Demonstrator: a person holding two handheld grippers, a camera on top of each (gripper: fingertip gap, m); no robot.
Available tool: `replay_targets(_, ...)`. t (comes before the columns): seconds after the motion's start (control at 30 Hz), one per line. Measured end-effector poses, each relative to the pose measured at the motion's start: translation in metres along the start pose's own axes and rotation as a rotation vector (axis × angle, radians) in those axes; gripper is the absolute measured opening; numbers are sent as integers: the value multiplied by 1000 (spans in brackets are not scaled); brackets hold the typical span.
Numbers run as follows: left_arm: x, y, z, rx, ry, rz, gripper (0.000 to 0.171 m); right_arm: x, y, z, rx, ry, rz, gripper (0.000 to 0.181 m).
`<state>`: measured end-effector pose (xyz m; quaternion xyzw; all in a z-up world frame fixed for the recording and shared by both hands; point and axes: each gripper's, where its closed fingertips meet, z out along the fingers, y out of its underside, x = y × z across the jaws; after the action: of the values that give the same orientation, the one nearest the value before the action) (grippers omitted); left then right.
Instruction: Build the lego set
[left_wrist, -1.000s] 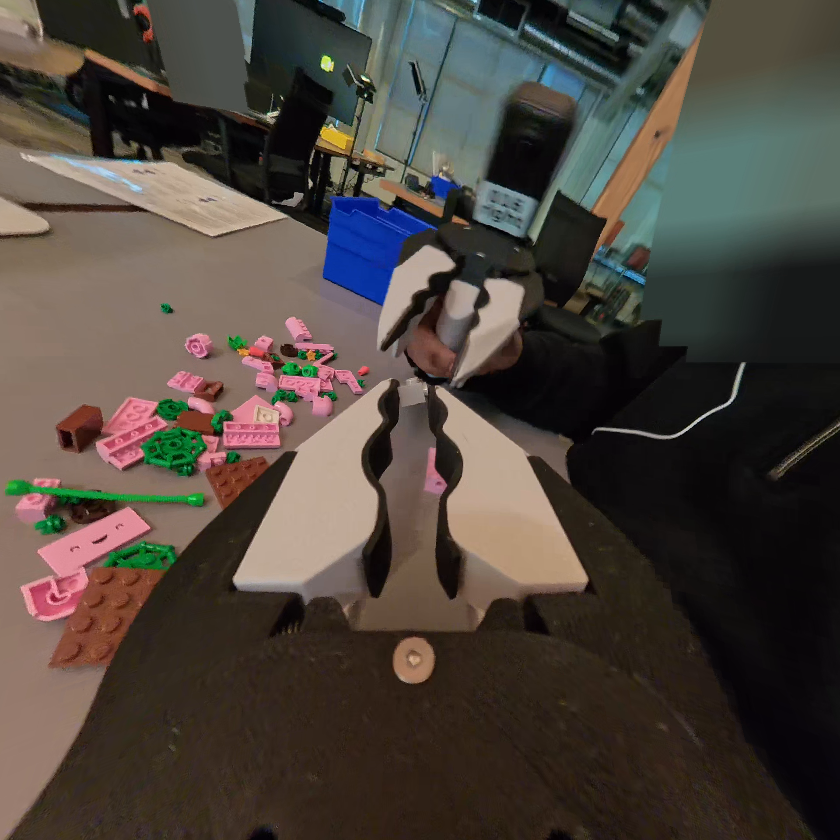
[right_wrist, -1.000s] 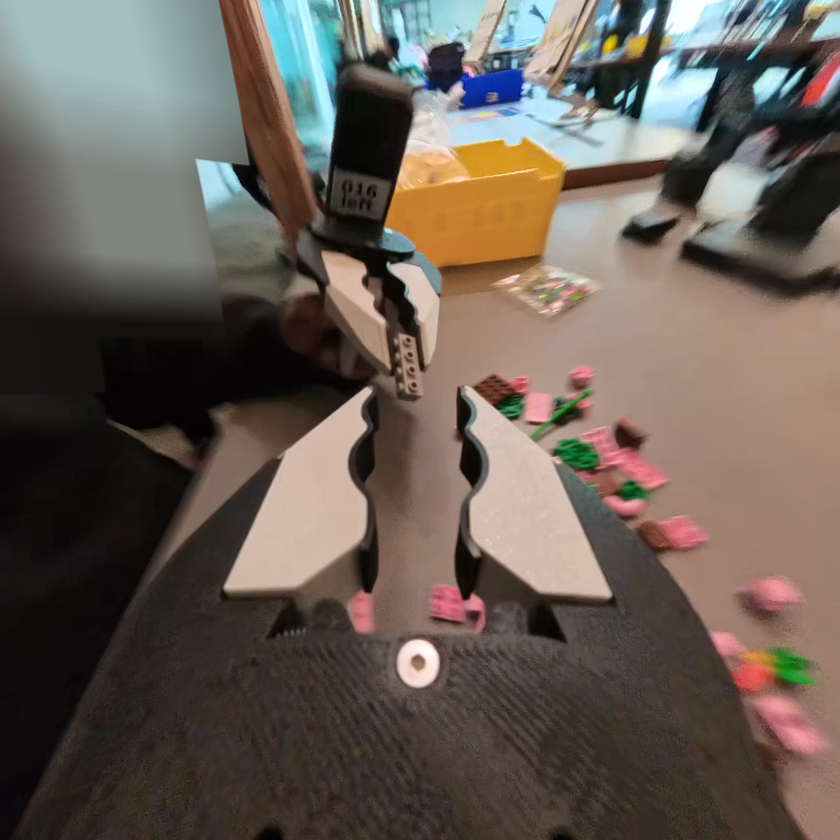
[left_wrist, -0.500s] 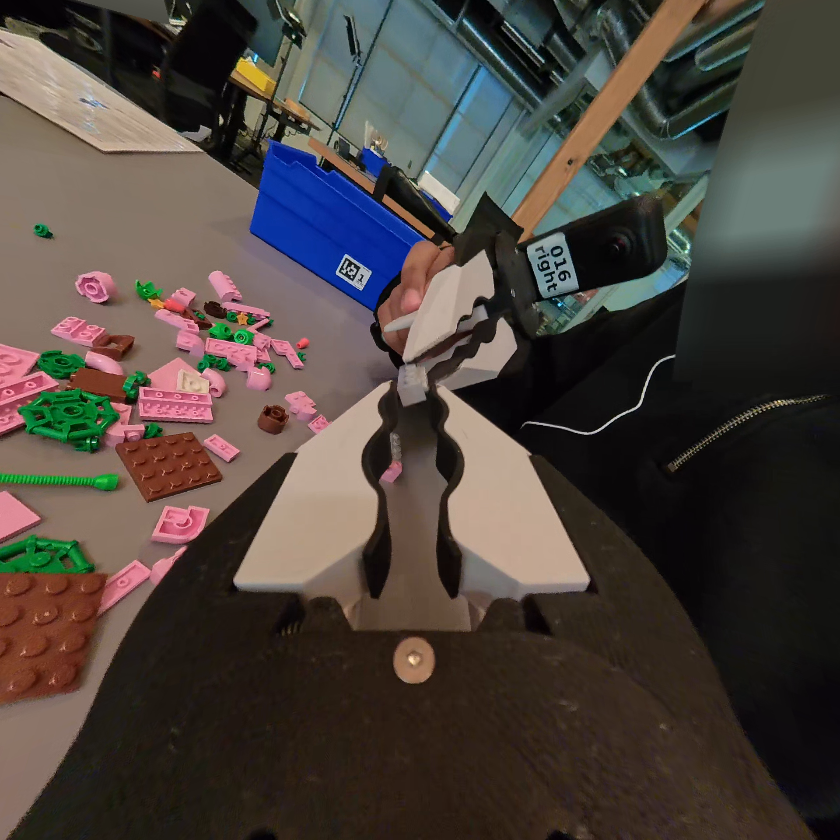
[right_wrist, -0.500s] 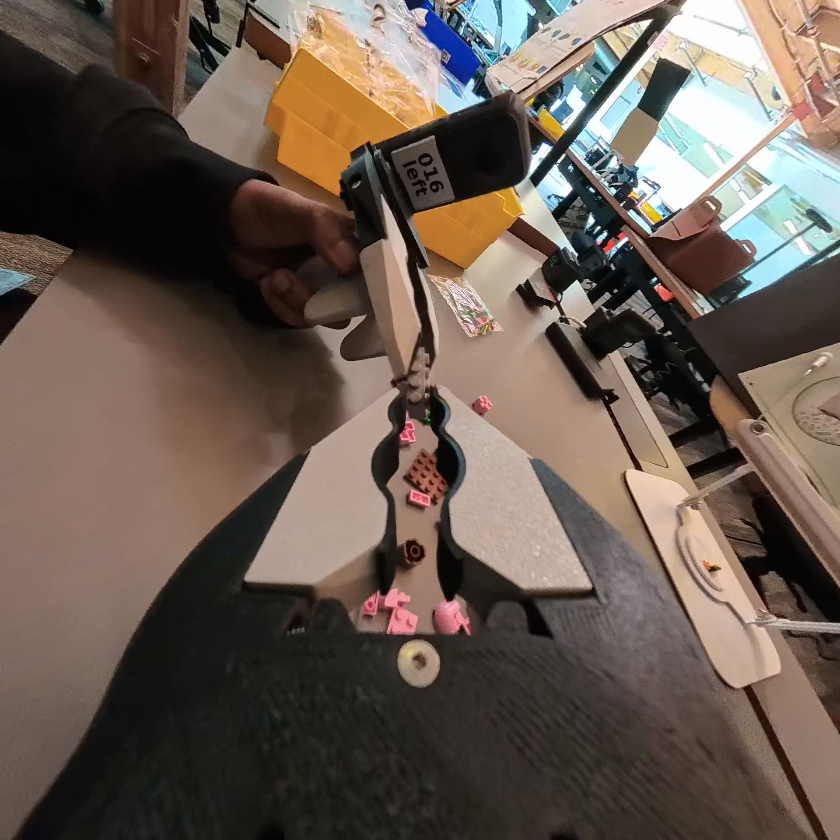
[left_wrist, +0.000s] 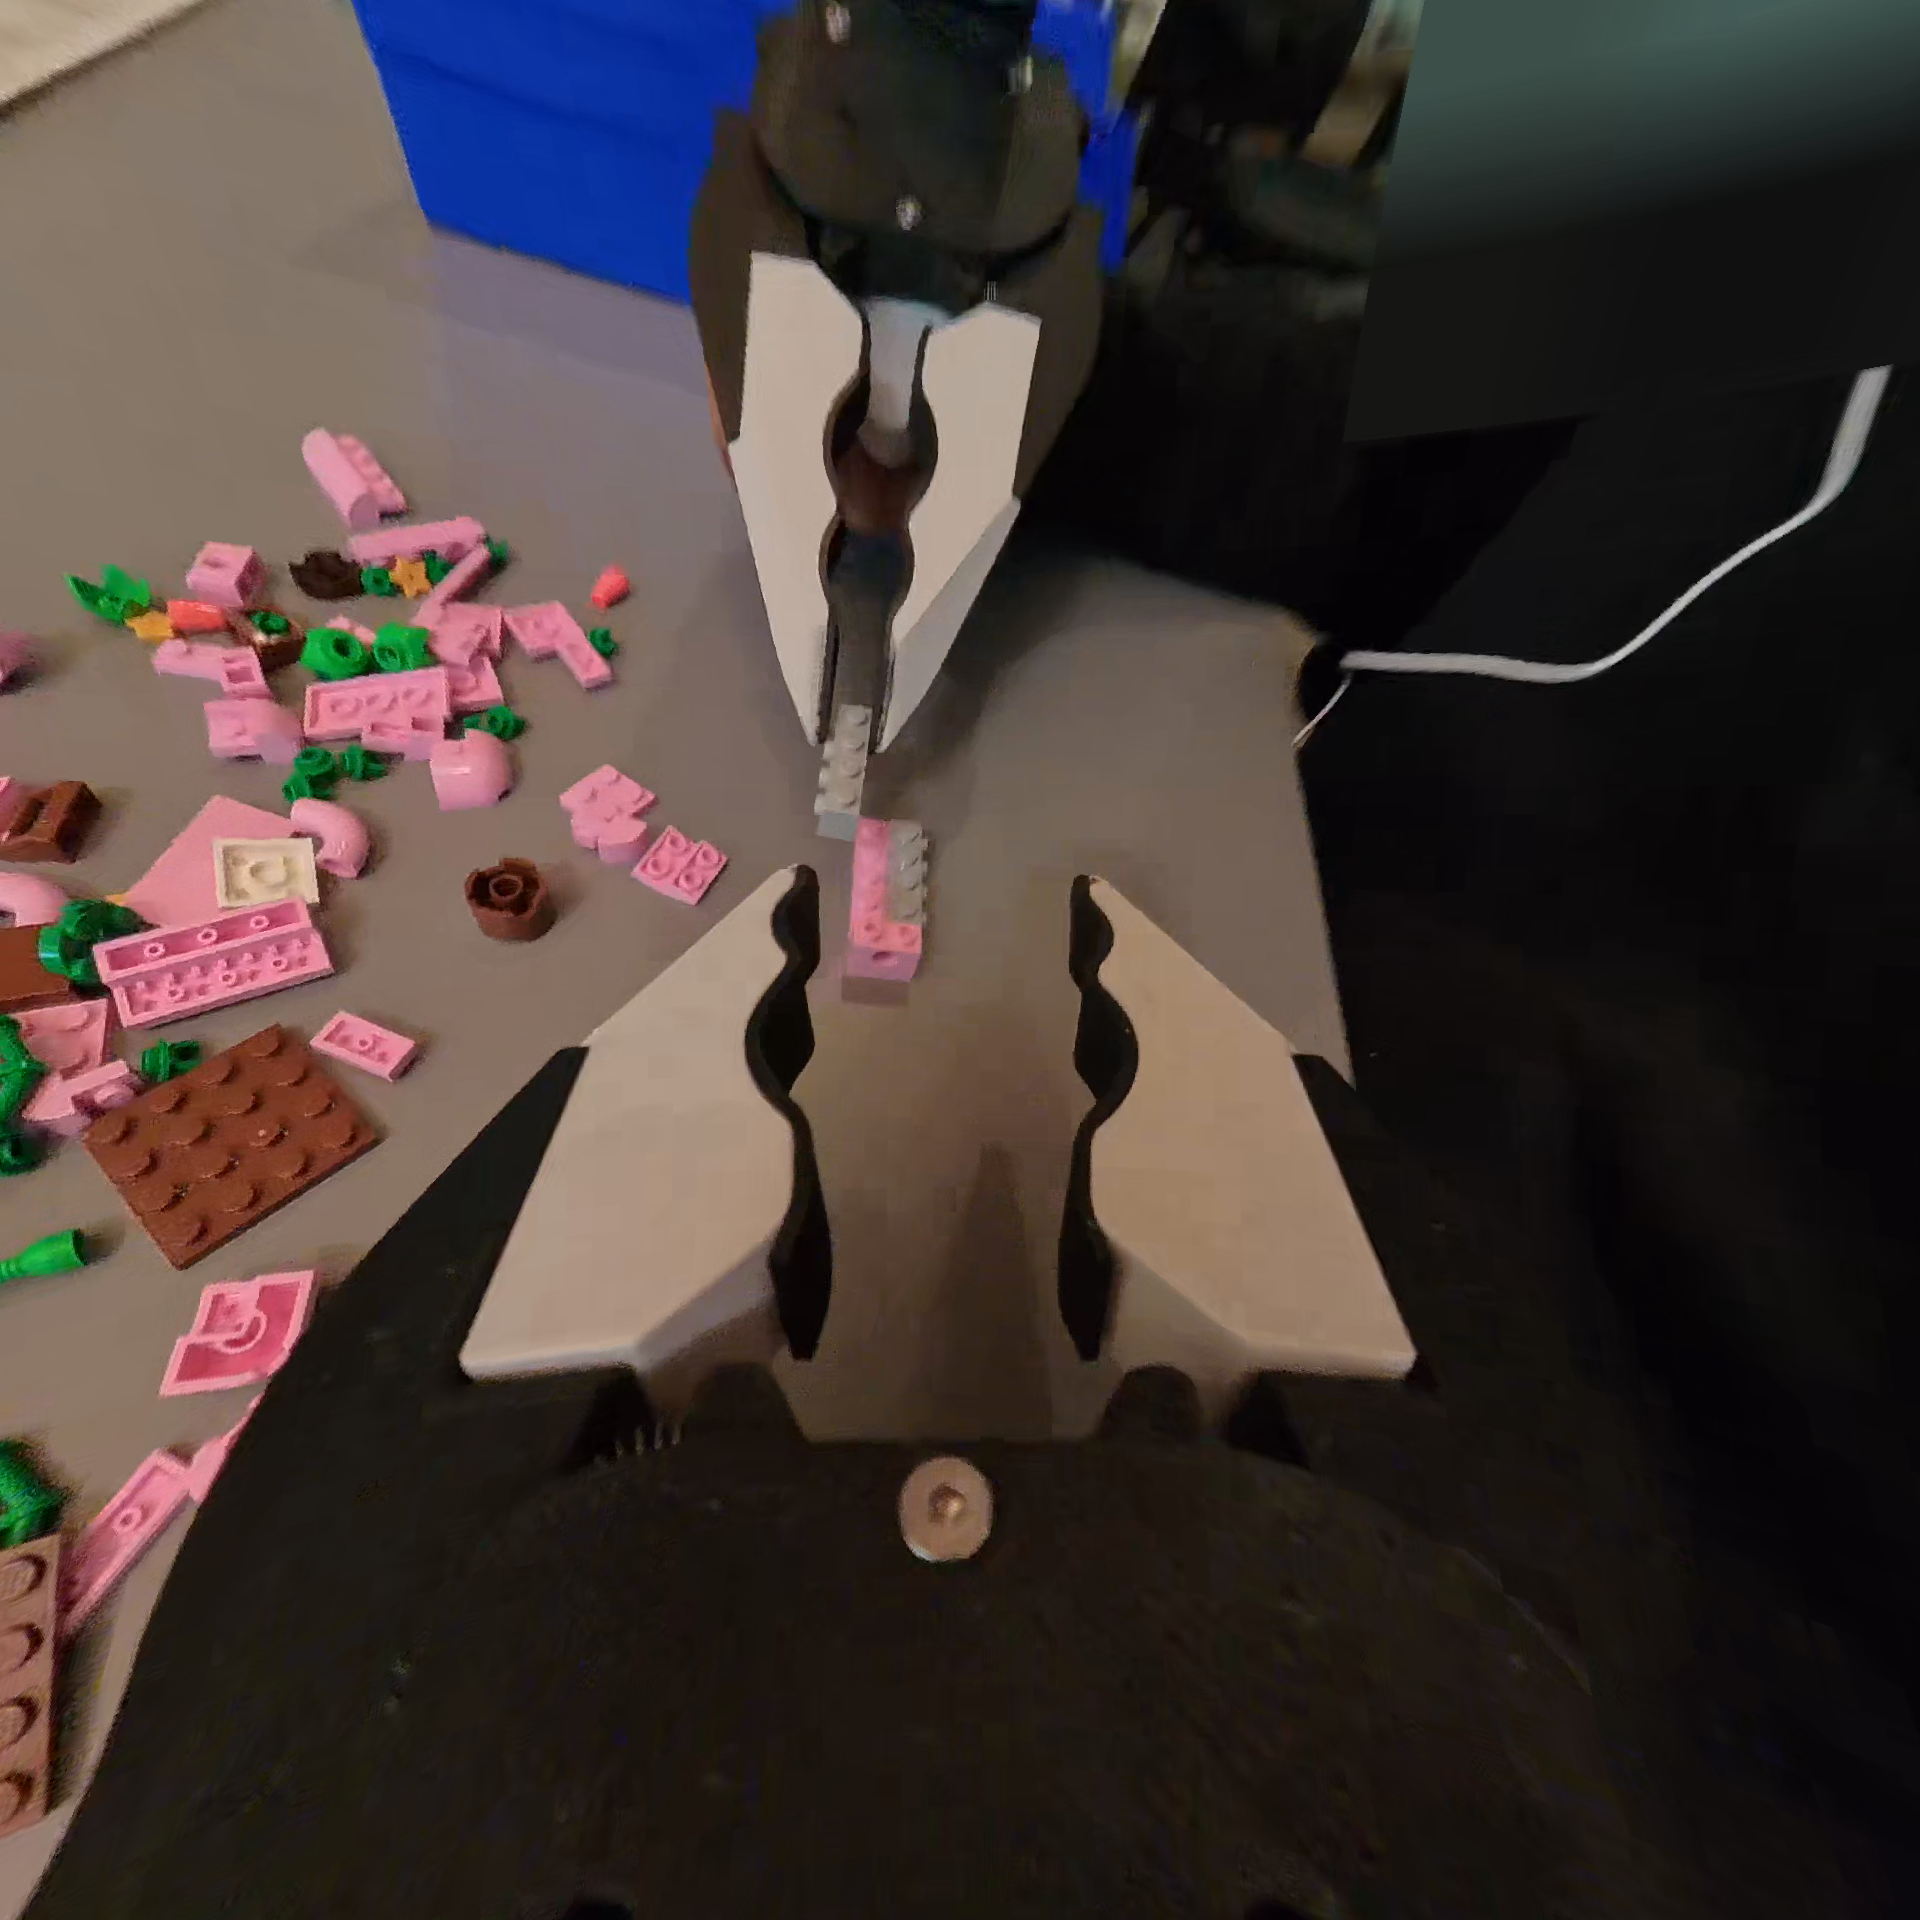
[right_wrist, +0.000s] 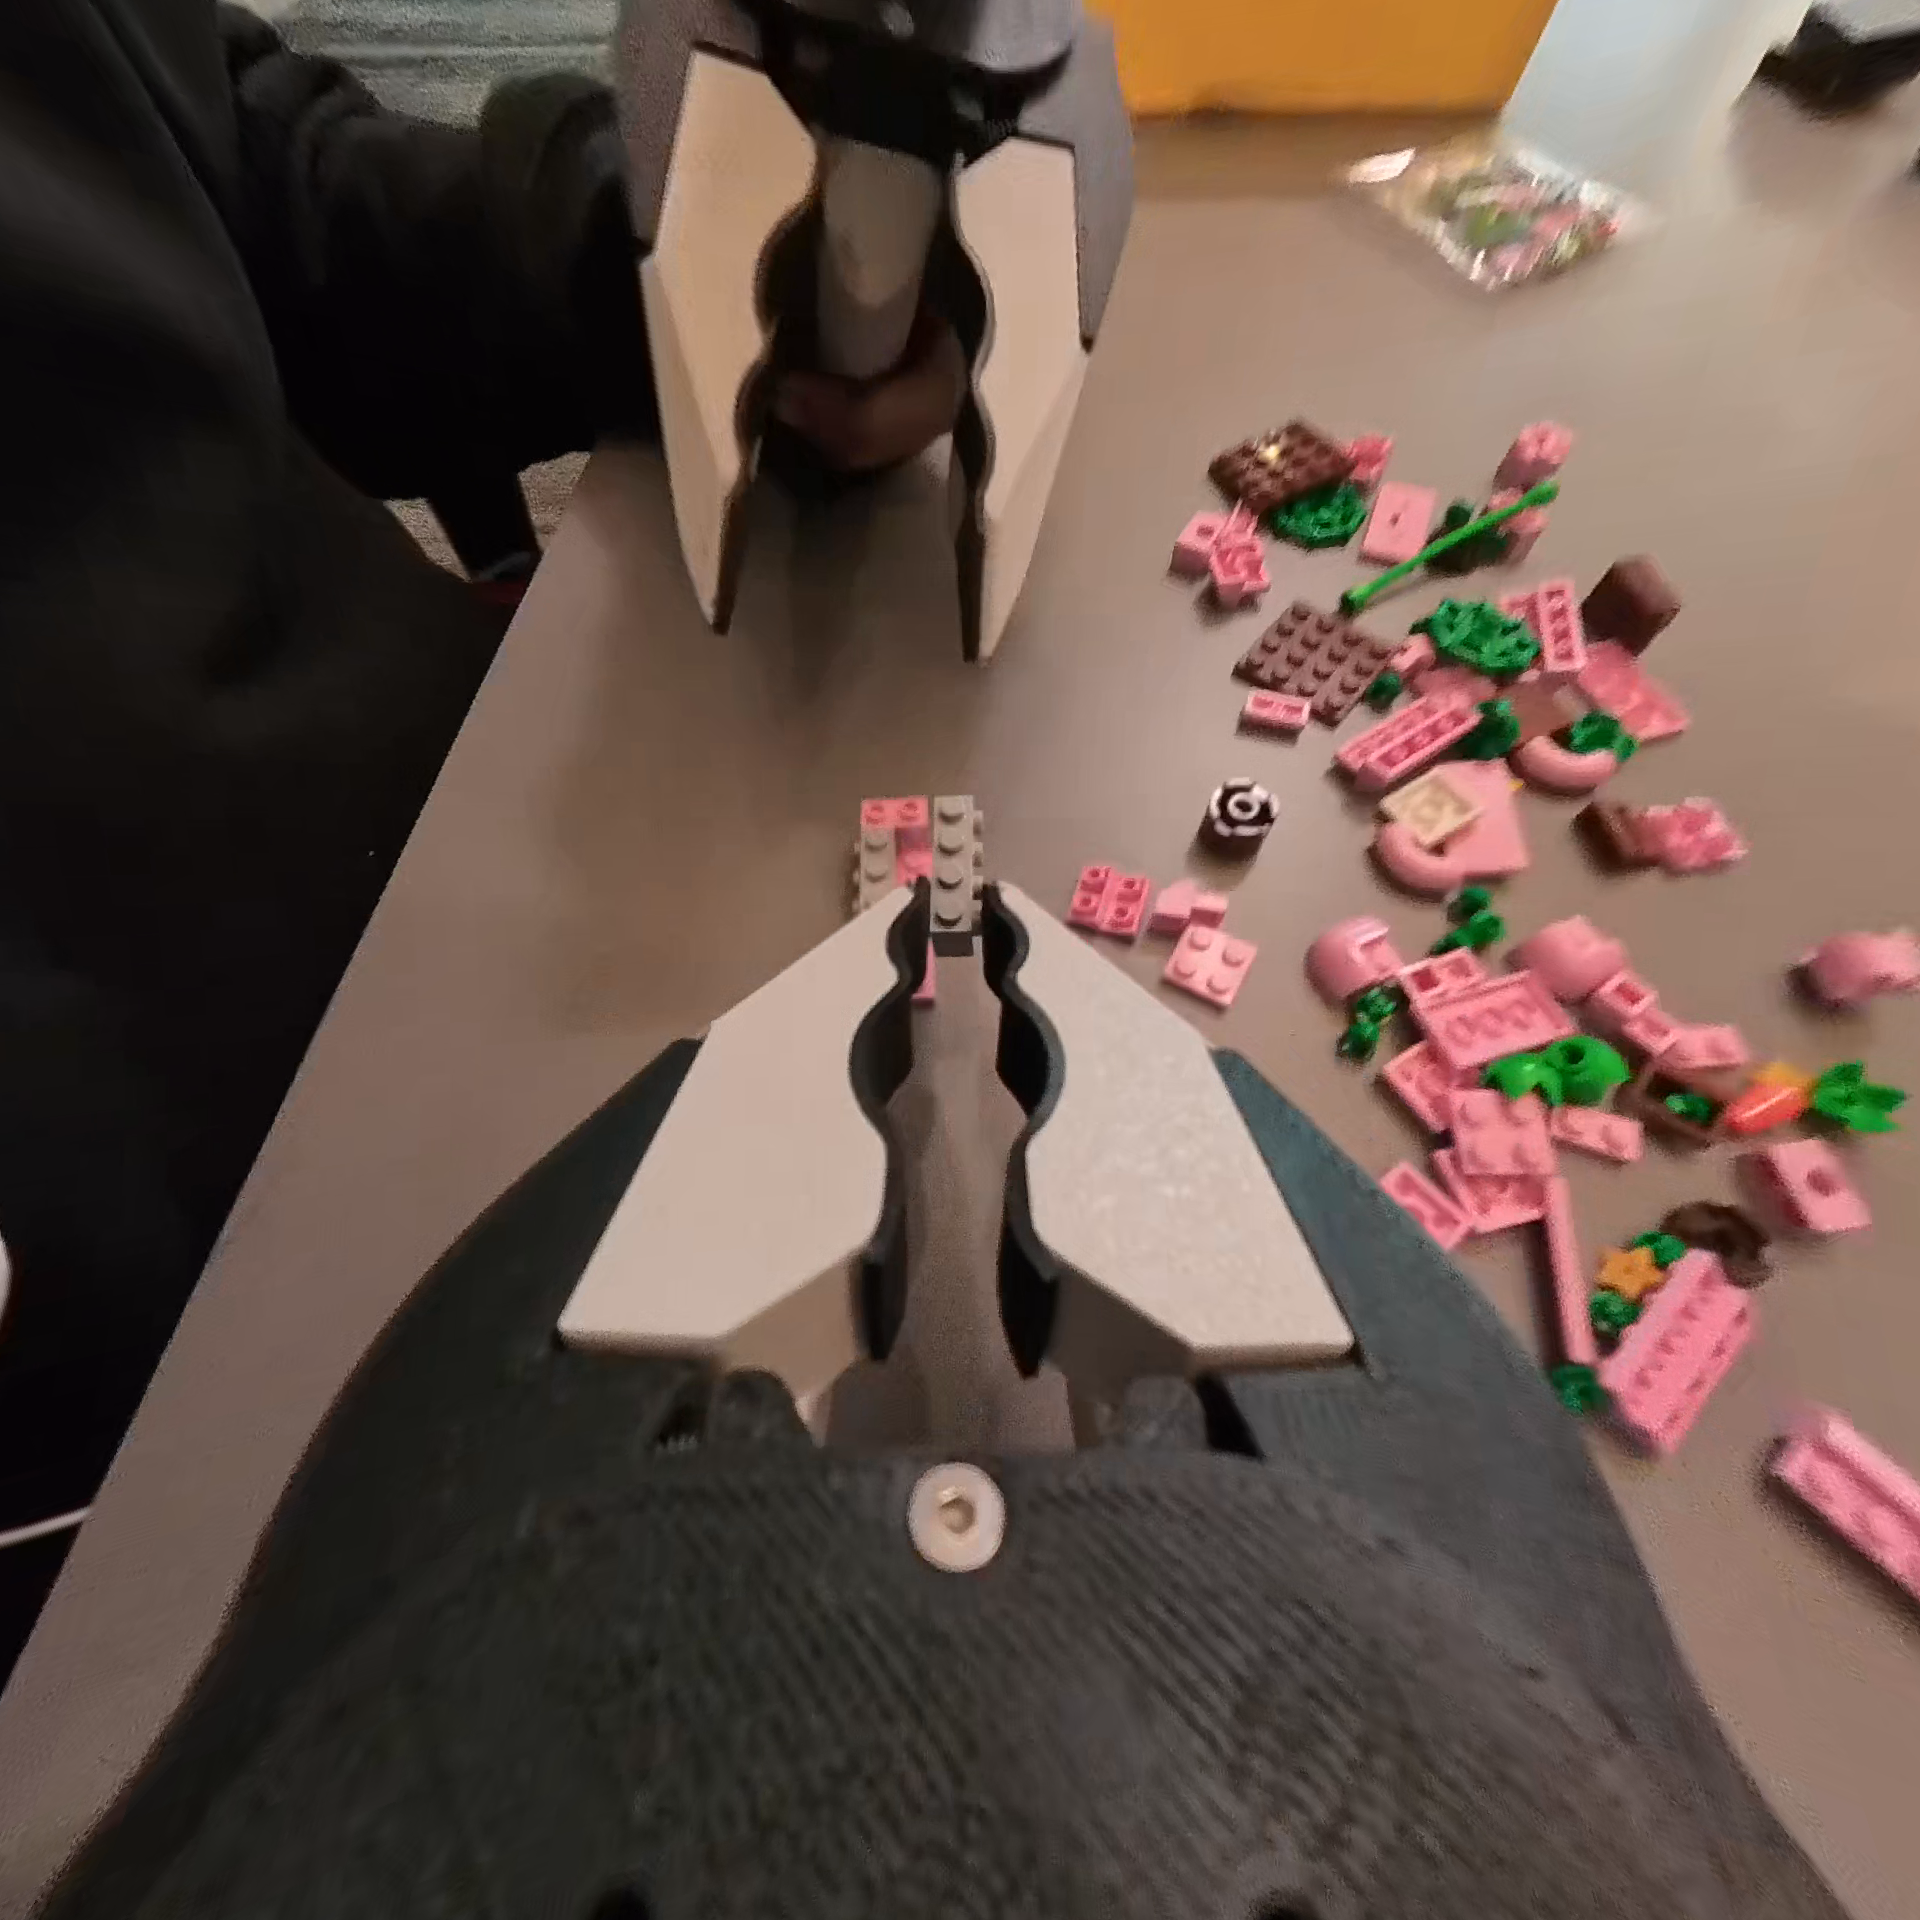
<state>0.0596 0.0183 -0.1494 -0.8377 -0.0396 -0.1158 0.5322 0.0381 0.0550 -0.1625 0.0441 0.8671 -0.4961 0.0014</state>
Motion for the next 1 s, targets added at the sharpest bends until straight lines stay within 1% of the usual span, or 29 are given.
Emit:
replay_targets(0.1, -8, 20, 16, -170, -114, 61, 48, 0, 7, 7, -36, -27, 52, 8)
replay_targets(0.13, -12, 27, 20, -220, -150, 79, 44, 0, 6, 9, -41, -33, 62, 8)
replay_targets(0.17, -16, 31, 22, -260, -189, 94, 36, -1, 6, 10, -42, -43, 67, 8)
replay_targets(0.23, -19, 36, 26, -300, -227, 131, 26, -6, 5, 12, -46, -61, 72, 8)
replay_targets(0.3, -19, 36, 27, -309, -235, 154, 22, -8, 7, 15, -63, -68, 72, 8)
replay_targets(0.43, -17, 36, 28, -310, -219, 152, 22, -8, 14, 20, -115, -64, 79, 8)
replay_targets(0.7, -17, 37, 28, -313, -219, 158, 21, -12, 13, 21, -118, -102, 97, 9)
replay_targets(0.87, -16, 37, 28, -316, -219, 162, 19, -13, 13, 21, -115, -102, 89, 16)
replay_targets(1.0, -16, 37, 28, -319, -219, 164, 17, -17, 8, 21, -91, -124, 88, 17)
